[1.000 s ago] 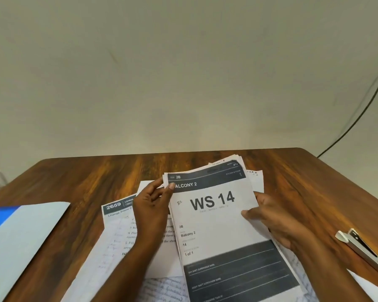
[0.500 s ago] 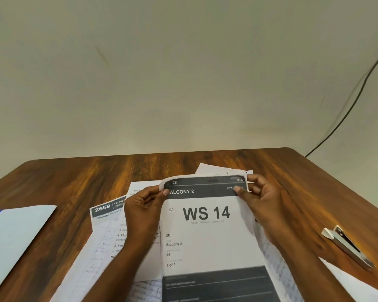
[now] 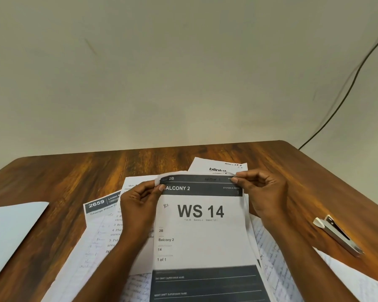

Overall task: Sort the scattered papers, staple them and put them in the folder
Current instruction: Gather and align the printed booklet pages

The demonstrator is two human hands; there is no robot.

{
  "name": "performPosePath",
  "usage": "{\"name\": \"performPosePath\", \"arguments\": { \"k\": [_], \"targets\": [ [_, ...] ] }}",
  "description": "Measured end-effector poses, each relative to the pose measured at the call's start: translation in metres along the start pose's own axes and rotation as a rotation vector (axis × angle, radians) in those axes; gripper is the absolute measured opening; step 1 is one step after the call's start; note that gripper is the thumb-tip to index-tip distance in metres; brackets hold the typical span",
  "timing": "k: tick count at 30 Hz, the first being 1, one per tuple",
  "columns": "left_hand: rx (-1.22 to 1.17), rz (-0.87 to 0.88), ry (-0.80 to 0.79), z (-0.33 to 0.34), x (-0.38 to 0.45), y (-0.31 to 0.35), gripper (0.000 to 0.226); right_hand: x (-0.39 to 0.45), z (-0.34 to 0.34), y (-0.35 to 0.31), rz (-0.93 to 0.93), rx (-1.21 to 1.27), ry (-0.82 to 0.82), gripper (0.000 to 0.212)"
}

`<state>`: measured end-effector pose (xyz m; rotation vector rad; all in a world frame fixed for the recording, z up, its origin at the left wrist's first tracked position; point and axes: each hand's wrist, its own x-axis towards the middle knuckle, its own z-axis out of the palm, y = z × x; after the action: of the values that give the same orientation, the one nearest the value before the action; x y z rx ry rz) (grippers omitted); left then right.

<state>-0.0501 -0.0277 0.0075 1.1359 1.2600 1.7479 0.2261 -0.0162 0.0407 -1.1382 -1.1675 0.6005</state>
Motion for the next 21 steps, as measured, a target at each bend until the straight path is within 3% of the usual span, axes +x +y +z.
{"name": "performPosePath", "arguments": {
  "k": [17, 21],
  "targets": [
    [0.064, -0.068, -0.161, 0.012, -0.021, 0.019, 0.017, -0.004, 0.006, 0.005, 0.042, 0.263, 0.042, 0.026],
    [0.023, -0.114, -0.066, 0.011, -0.021, 0.024, 0.023, -0.005, 0.005, 0.003, 0.155, 0.216, -0.167, 0.038]
  ]
}}
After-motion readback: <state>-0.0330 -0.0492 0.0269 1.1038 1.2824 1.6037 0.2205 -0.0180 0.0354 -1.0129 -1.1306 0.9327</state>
